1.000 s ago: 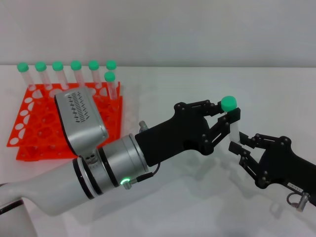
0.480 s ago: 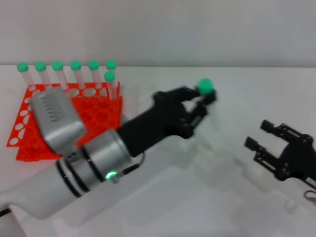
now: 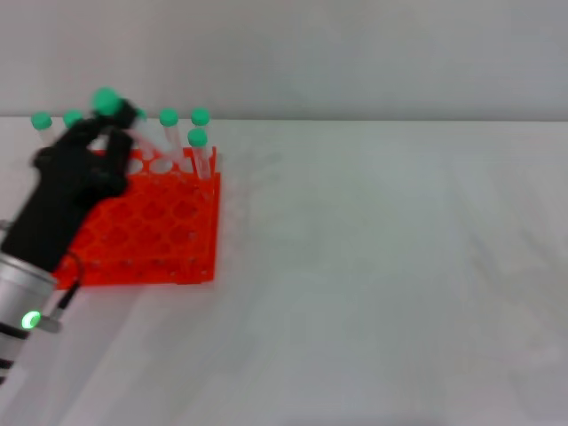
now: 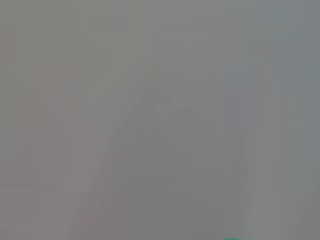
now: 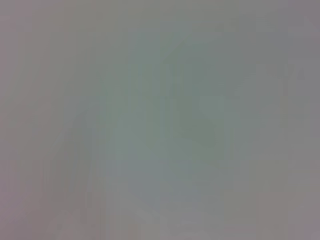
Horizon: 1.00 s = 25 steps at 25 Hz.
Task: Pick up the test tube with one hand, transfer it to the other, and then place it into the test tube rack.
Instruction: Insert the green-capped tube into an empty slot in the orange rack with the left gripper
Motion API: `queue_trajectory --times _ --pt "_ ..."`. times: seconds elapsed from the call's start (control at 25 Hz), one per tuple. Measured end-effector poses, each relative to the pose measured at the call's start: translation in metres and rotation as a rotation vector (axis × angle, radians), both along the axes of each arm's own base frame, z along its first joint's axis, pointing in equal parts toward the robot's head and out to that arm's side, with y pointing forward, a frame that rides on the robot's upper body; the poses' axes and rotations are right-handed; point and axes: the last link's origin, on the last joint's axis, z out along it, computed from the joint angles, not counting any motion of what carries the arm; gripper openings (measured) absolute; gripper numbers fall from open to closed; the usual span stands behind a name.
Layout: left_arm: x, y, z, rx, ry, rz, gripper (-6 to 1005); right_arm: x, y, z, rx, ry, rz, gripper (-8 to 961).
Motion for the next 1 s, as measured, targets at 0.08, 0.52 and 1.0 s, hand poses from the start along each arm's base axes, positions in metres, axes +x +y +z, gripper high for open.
queue_trajectory --times 0.08,0.52,1.0 --pt "-0.014 0.0 0.008 0.039 -0.019 0.064 213 0.004 0.001 0.009 0.052 0.012 -0.024 650" --pt "-0.016 0.033 0.014 0.098 0.089 0.131 214 -0.002 0.012 0.011 0.068 0.017 -0.012 646" --pt "-0.016 0.061 -0.004 -0.003 0.164 0.24 215 -0.002 0.011 0.007 0.058 0.022 -0.018 648"
